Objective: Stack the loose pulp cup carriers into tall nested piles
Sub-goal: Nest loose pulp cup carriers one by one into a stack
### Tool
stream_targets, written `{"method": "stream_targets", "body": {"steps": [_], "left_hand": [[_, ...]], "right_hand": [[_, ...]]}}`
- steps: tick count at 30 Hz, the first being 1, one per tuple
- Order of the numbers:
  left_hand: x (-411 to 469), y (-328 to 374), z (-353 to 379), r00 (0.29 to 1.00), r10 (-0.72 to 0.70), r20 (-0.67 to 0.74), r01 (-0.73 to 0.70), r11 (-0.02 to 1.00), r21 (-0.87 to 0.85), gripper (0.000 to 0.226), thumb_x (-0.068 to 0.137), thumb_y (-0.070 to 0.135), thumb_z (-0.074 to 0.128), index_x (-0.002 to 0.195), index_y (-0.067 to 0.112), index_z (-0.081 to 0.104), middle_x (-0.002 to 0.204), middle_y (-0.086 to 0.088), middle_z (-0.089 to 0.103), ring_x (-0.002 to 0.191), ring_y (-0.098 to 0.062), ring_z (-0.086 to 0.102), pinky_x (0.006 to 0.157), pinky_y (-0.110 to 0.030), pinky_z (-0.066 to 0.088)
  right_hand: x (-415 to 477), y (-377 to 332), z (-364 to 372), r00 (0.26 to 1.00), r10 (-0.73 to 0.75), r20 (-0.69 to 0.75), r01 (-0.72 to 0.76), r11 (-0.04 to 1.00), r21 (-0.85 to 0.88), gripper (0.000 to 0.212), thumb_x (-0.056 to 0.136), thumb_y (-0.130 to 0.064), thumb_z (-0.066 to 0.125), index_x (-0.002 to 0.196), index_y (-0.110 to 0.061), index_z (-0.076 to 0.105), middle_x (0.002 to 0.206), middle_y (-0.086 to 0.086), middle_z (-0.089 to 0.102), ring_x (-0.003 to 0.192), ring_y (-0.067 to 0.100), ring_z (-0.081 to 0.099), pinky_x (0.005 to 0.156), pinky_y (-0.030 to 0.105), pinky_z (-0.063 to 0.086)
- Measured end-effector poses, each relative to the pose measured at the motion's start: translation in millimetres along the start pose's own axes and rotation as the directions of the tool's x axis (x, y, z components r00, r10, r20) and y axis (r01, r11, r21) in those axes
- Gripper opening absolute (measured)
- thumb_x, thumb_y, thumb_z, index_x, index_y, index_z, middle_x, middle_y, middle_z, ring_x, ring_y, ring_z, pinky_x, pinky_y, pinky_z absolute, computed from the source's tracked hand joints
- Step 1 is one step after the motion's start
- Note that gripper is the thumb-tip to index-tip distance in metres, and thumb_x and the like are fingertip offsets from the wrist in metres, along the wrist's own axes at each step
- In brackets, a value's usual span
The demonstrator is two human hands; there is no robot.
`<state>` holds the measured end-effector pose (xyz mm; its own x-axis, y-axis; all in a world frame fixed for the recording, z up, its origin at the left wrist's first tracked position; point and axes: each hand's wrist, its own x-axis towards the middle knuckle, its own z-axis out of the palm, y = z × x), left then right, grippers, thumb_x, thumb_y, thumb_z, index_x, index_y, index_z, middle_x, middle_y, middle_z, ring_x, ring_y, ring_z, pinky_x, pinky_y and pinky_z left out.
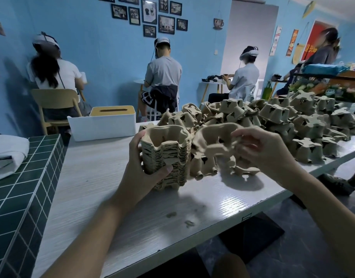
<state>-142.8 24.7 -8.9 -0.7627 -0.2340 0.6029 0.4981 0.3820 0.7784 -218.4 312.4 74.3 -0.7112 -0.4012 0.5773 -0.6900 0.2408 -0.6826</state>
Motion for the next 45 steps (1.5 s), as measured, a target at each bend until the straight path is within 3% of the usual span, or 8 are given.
{"method": "stream_targets", "body": {"steps": [5,11,20,26,29,32,41,45], "left_hand": [[-3,3,2,0.999,0.006,0.038,-0.006,1.0,-0.001,0.092,0.074,0.025,0.087,0.14,0.043,0.025,0.118,0.032,0.06,0.112,-0.003,0.064,0.081,-0.019,0.056],[-5,8,6,0.998,-0.017,0.054,0.018,0.999,-0.031,0.099,0.071,0.026,0.084,0.145,0.041,0.021,0.133,0.006,0.057,0.116,-0.004,0.062,0.085,-0.024,0.058],[-4,4,5,0.998,-0.047,0.03,0.049,0.998,-0.04,0.122,0.069,0.03,0.088,0.142,0.058,-0.005,0.135,0.001,0.057,0.115,0.005,0.06,0.082,-0.01,0.05],[-8,19,5,0.999,0.014,0.048,-0.013,1.0,-0.021,0.088,0.069,0.029,0.081,0.138,0.048,0.029,0.12,0.039,0.056,0.112,0.002,0.061,0.084,-0.019,0.054],[-8,21,5,0.999,0.012,0.033,-0.012,1.0,-0.018,0.084,0.069,0.03,0.082,0.135,0.046,0.033,0.117,0.039,0.057,0.11,0.0,0.062,0.082,-0.019,0.054],[-8,21,6,1.0,0.005,0.016,-0.004,1.0,-0.027,0.084,0.067,0.032,0.082,0.134,0.049,0.033,0.119,0.037,0.057,0.111,-0.001,0.062,0.081,-0.017,0.053],[-8,16,4,1.0,-0.005,0.021,0.006,1.0,-0.03,0.089,0.066,0.026,0.086,0.131,0.055,0.034,0.122,0.031,0.059,0.111,-0.009,0.065,0.082,-0.025,0.057],[-9,18,5,0.996,-0.038,0.085,0.046,0.995,-0.087,0.101,0.06,0.018,0.085,0.138,0.045,0.027,0.116,0.039,0.058,0.112,0.002,0.062,0.08,-0.017,0.055]], "right_hand": [[9,-22,20,0.993,0.041,-0.11,0.001,0.934,0.356,0.029,0.078,-0.015,0.073,0.106,-0.015,0.07,0.093,0.001,0.072,0.089,0.017,0.067,0.084,0.036,0.056],[23,-40,59,1.0,0.013,-0.027,0.0,0.9,0.435,0.028,0.086,0.002,0.067,0.114,0.002,0.065,0.104,0.022,0.069,0.085,0.015,0.067,0.073,0.024,0.058],[27,-26,66,0.988,0.034,0.149,-0.06,0.983,0.175,0.041,0.09,-0.001,0.059,0.123,-0.023,0.064,0.125,-0.001,0.062,0.117,0.017,0.058,0.094,0.037,0.053],[4,0,50,0.992,0.088,0.088,-0.097,0.989,0.111,0.035,0.091,-0.001,0.062,0.112,-0.029,0.064,0.105,-0.005,0.066,0.099,0.02,0.064,0.078,0.022,0.053],[-6,35,33,0.978,0.188,-0.087,-0.207,0.905,-0.371,0.028,0.087,-0.015,0.071,0.113,-0.025,0.069,0.114,-0.002,0.066,0.106,0.026,0.055,0.089,0.04,0.047],[-17,59,24,0.965,0.238,-0.111,-0.252,0.72,-0.646,0.027,0.085,-0.031,0.074,0.112,-0.026,0.071,0.118,-0.004,0.065,0.104,0.02,0.043,0.082,0.034,0.024],[-23,67,19,0.976,0.204,-0.072,-0.187,0.629,-0.754,0.02,0.092,-0.037,0.065,0.102,-0.023,0.076,0.103,-0.004,0.071,0.095,0.018,0.04,0.075,0.034,0.02],[-26,58,19,0.985,0.007,-0.173,-0.119,0.753,-0.647,0.006,0.086,-0.017,0.072,0.084,-0.014,0.077,0.089,0.001,0.074,0.081,0.023,0.044,0.073,0.04,0.036]]}}
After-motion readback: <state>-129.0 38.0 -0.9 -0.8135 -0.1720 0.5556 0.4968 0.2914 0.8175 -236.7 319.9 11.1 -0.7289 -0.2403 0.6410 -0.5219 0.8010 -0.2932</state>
